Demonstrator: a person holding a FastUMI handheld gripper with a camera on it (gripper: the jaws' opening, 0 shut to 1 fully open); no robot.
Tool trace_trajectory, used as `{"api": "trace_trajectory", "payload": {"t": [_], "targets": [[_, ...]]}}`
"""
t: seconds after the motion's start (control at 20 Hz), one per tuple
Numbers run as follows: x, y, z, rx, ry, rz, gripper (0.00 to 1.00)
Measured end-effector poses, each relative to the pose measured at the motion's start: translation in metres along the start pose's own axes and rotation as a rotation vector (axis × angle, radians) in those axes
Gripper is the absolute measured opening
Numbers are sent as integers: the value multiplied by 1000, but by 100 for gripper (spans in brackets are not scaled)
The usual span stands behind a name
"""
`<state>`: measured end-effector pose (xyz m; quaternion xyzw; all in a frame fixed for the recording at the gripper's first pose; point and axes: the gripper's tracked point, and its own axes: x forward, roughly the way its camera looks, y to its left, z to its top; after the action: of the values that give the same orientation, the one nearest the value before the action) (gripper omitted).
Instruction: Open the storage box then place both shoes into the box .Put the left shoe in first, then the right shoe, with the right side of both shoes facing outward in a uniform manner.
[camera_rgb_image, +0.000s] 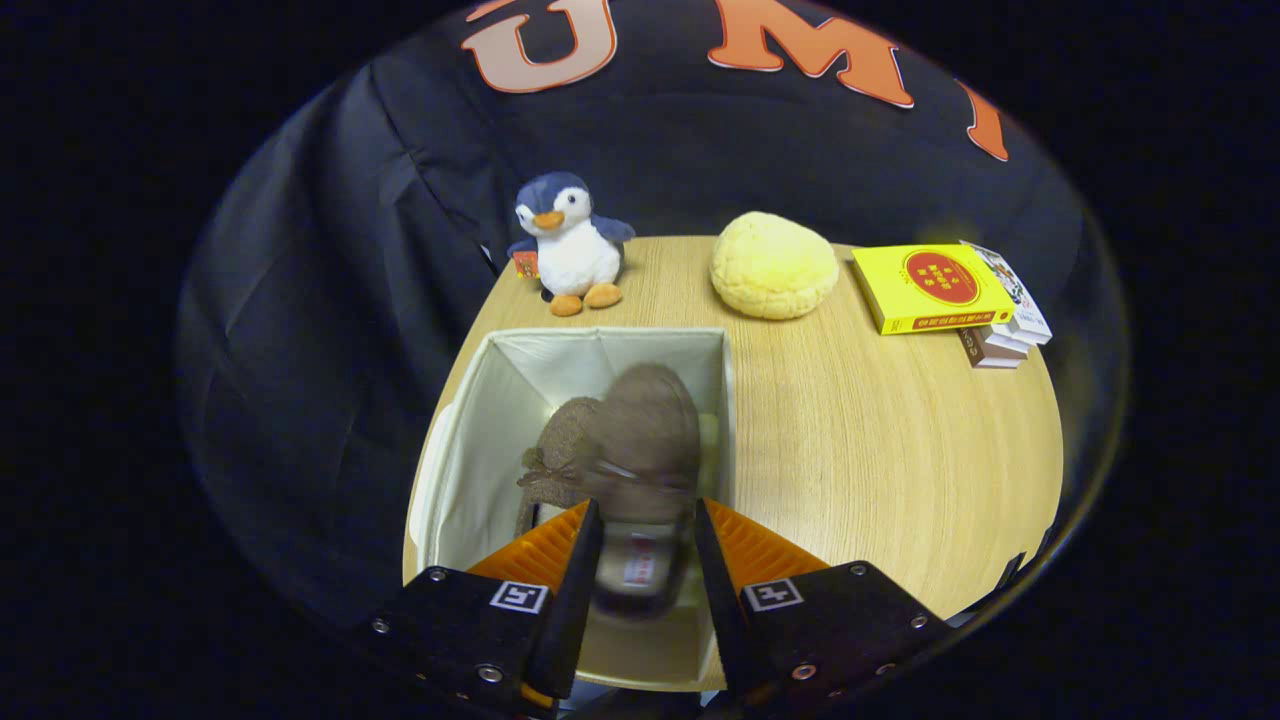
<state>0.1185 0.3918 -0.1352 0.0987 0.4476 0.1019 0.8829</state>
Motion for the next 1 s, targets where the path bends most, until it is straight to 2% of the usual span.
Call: {"api": "trace_trajectory", "payload": {"t": [0.2, 0.4, 0.45, 0.7, 1.0], "targets": [[-52, -13, 44, -46, -157, 29, 73], [-98, -34, 75, -76, -306, 54, 84], [-108, -40, 86, -85, -368, 70, 85], [-148, -102, 113, -59, -576, 40, 89], [-224, -204, 136, -76, -839, -112, 89]]}}
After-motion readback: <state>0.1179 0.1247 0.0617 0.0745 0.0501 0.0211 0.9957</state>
